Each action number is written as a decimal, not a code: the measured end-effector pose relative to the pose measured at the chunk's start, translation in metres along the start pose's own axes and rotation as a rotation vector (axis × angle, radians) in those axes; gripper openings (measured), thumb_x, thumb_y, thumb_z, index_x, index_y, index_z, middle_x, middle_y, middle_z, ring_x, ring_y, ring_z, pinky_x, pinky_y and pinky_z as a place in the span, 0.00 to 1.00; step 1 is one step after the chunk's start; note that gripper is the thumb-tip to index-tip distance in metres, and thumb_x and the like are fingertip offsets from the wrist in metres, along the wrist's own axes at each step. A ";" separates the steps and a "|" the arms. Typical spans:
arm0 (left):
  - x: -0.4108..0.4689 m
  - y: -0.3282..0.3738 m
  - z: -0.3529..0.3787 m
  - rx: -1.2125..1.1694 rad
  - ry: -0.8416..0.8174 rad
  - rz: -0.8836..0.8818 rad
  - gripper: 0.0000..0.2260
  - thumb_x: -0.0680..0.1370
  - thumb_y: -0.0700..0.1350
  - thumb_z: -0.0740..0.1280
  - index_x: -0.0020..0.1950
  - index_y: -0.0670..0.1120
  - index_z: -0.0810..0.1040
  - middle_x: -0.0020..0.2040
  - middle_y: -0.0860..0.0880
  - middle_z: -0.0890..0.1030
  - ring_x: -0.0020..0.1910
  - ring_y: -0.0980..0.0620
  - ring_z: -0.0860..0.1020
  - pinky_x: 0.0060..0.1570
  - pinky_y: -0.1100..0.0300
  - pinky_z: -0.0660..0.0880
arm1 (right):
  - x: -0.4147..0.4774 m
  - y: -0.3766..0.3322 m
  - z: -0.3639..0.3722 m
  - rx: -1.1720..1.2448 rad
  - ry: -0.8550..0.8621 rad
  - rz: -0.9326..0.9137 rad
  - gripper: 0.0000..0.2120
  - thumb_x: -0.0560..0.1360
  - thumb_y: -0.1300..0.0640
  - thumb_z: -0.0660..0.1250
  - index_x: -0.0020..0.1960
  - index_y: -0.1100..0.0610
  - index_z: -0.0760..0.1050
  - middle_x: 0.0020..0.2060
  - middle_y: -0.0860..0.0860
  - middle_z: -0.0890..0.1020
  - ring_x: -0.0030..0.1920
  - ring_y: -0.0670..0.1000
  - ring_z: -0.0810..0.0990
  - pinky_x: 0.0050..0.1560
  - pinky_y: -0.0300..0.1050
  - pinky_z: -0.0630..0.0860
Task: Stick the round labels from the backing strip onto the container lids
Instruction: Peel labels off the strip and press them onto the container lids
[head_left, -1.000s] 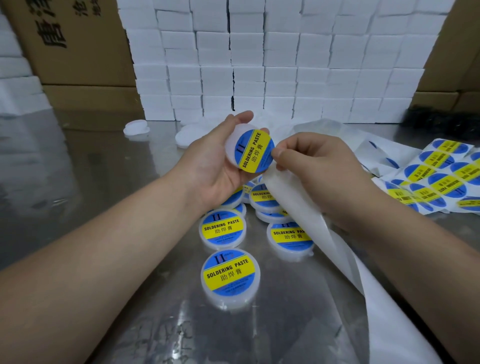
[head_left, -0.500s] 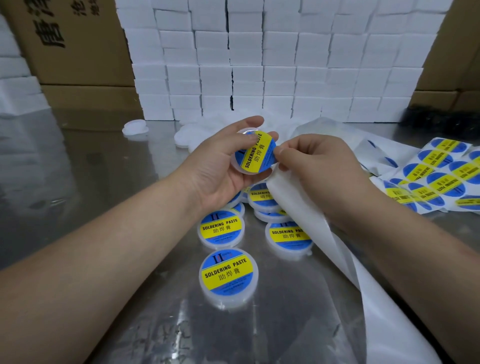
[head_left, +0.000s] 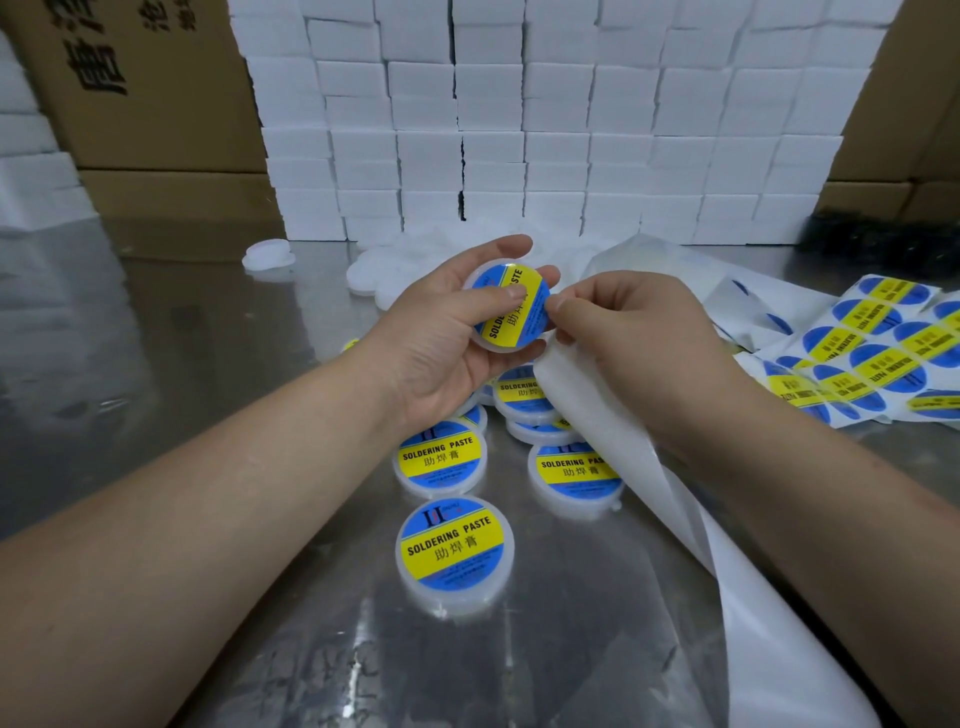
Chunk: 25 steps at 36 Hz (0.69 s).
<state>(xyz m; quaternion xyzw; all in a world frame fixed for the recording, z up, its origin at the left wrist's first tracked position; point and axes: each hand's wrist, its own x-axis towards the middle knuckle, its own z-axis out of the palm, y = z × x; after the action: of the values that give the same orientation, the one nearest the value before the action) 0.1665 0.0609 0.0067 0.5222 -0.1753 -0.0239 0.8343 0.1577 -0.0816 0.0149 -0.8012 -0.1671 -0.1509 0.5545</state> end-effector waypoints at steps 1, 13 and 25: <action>0.000 0.000 0.000 0.000 -0.001 0.000 0.13 0.77 0.33 0.59 0.50 0.50 0.77 0.45 0.49 0.84 0.40 0.50 0.83 0.39 0.57 0.80 | 0.000 0.000 0.000 -0.001 -0.003 -0.002 0.15 0.74 0.55 0.65 0.28 0.51 0.75 0.21 0.43 0.73 0.24 0.40 0.68 0.25 0.32 0.65; -0.002 0.000 0.001 0.010 -0.003 -0.003 0.13 0.77 0.33 0.59 0.50 0.50 0.77 0.46 0.49 0.84 0.41 0.50 0.83 0.39 0.57 0.80 | 0.000 0.002 0.001 -0.019 0.011 -0.011 0.15 0.74 0.55 0.66 0.28 0.51 0.75 0.21 0.42 0.73 0.24 0.40 0.68 0.24 0.30 0.64; -0.002 0.001 0.003 0.027 -0.004 0.003 0.13 0.78 0.33 0.59 0.50 0.50 0.77 0.45 0.50 0.84 0.40 0.50 0.83 0.40 0.57 0.79 | 0.001 0.004 0.001 -0.035 0.022 -0.015 0.14 0.74 0.56 0.65 0.29 0.51 0.76 0.21 0.42 0.75 0.25 0.39 0.70 0.26 0.31 0.66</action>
<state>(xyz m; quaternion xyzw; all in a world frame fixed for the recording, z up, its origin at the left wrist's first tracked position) 0.1634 0.0591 0.0078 0.5329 -0.1782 -0.0213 0.8269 0.1605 -0.0814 0.0117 -0.8078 -0.1642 -0.1670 0.5410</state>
